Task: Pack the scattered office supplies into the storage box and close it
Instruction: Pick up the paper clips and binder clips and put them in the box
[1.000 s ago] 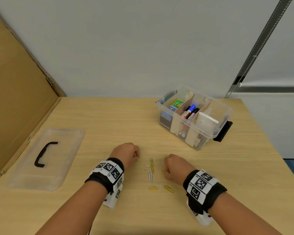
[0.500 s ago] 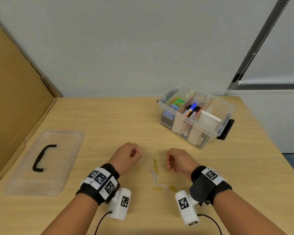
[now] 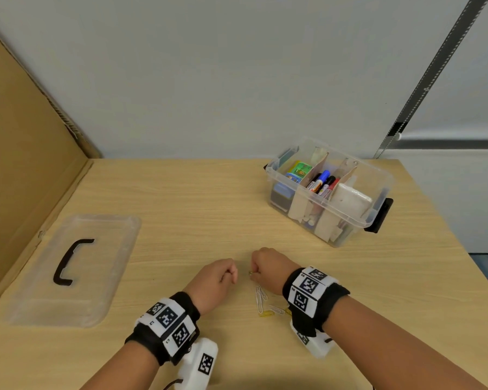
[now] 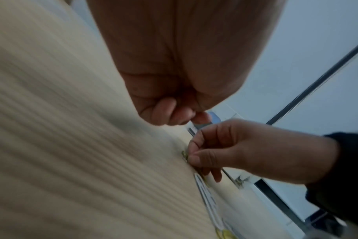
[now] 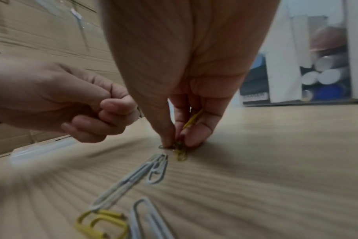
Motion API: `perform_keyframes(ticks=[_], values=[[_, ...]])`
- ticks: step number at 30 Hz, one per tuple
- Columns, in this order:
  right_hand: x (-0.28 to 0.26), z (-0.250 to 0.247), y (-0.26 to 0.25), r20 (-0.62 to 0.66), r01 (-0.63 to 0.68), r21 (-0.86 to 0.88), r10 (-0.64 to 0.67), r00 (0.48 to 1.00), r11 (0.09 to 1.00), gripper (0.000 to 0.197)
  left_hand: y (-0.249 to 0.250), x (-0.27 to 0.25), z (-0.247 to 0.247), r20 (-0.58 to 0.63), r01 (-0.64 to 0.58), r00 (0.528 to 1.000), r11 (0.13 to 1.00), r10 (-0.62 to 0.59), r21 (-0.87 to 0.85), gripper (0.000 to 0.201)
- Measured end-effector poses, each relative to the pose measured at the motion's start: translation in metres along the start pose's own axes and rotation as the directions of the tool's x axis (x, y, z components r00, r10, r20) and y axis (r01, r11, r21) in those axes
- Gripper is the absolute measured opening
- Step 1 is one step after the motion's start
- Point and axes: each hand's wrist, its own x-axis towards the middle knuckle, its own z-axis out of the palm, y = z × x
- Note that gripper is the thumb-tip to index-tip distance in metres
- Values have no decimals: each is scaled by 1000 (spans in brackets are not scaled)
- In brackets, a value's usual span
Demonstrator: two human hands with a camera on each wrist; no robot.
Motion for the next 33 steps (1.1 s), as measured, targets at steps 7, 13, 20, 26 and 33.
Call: perform_keyframes(ticks=[7, 13, 20, 26, 33], values=[[-4, -5, 7, -12, -57, 85, 58, 998, 995, 13, 9, -1, 9, -35, 24, 999, 986, -18, 162, 27], [-21, -12, 40, 100, -186, 889, 219, 971, 419, 24, 22, 7, 30, 8, 160, 985, 940, -170, 301, 50], [-52, -15, 55, 174, -228, 920, 187, 967, 319, 26, 39, 14, 40, -13, 175, 982, 896, -186, 409, 36], [-74, 1, 58, 205, -178, 219, 134, 970, 959, 28, 44, 14, 39, -40, 168, 985, 870, -169, 464, 17], [-74, 8, 50, 101, -47, -29, 49, 994, 998, 8, 46, 13, 40, -49, 191, 981, 865, -190, 464, 19]])
